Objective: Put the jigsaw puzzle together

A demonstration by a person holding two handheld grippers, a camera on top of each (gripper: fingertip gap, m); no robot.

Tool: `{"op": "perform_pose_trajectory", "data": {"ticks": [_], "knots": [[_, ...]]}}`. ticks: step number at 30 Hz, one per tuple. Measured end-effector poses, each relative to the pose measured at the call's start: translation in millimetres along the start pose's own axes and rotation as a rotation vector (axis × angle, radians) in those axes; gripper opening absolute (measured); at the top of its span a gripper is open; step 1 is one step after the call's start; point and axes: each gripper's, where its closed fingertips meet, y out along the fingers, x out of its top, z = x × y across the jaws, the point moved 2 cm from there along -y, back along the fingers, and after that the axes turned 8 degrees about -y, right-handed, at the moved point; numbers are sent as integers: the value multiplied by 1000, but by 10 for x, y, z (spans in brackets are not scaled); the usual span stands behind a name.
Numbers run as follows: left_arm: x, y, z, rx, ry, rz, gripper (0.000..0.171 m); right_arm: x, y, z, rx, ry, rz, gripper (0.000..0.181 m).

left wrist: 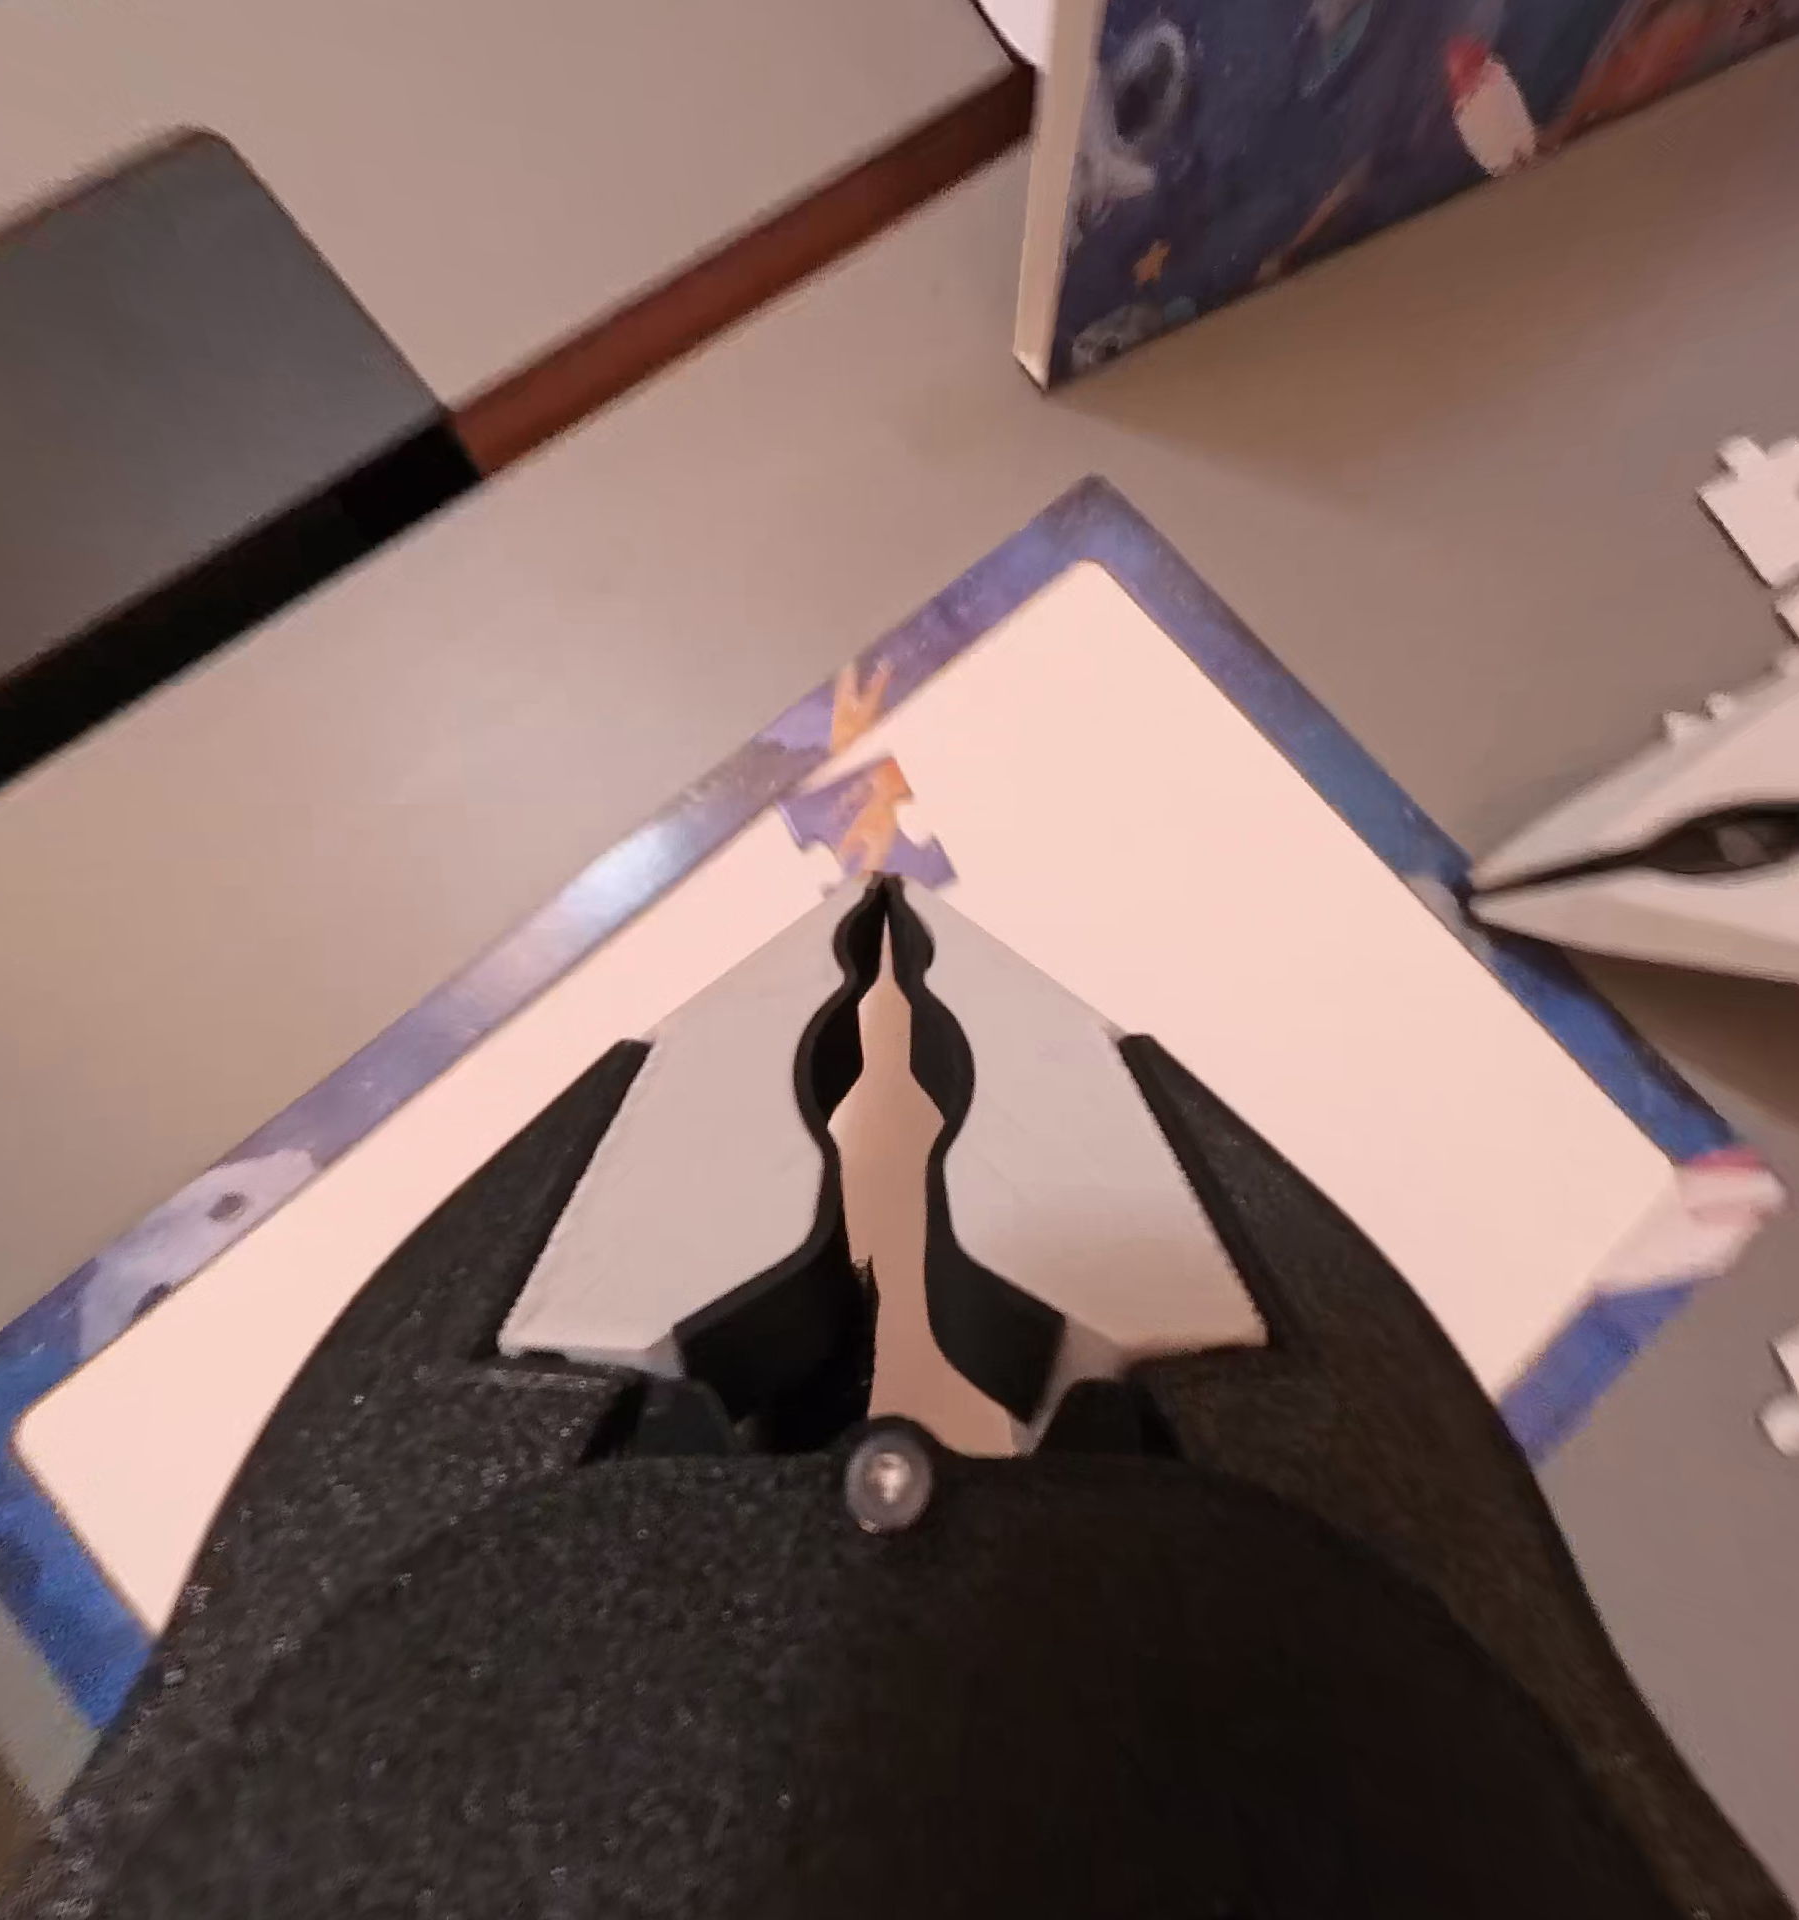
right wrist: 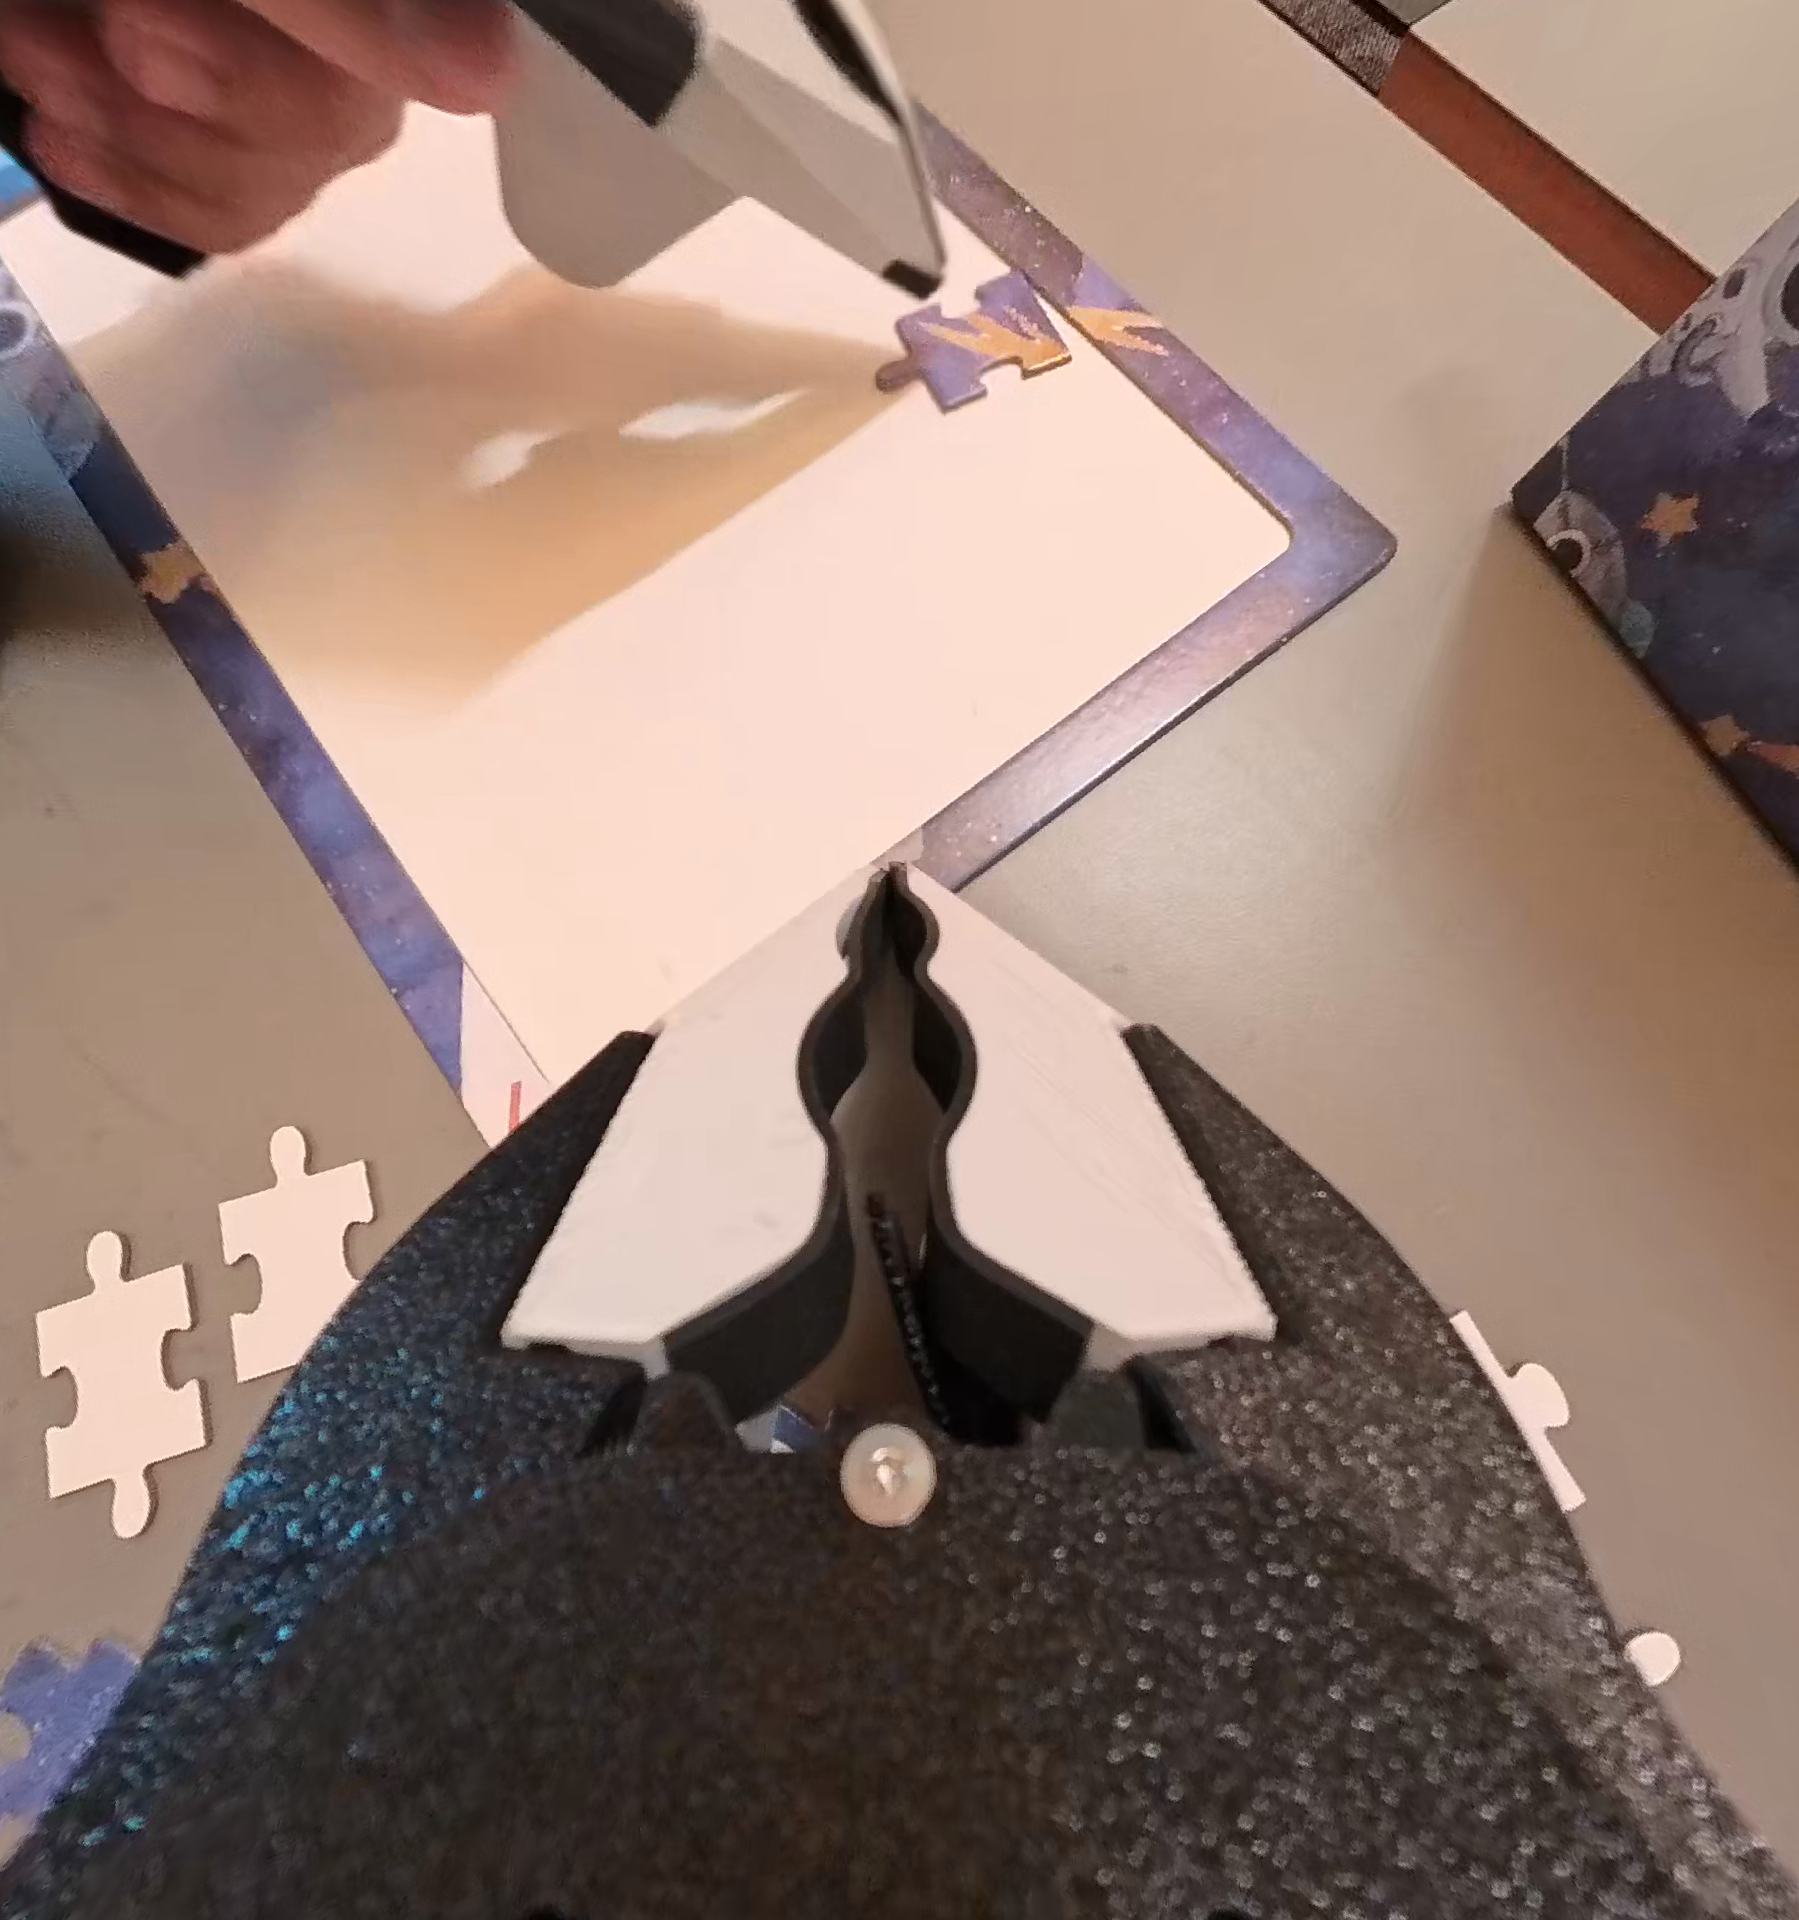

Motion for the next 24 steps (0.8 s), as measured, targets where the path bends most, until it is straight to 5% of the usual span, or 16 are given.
{"op": "perform_pose_trajectory", "data": {"ticks": [4,24], "knots": [[-187,49,-170,-100,27,65,0,0,1,1,-2,-2,1,0],[218,243,-283,-68,-27,-66,0,-13,-9,-5,15,4,-3,0]]}}
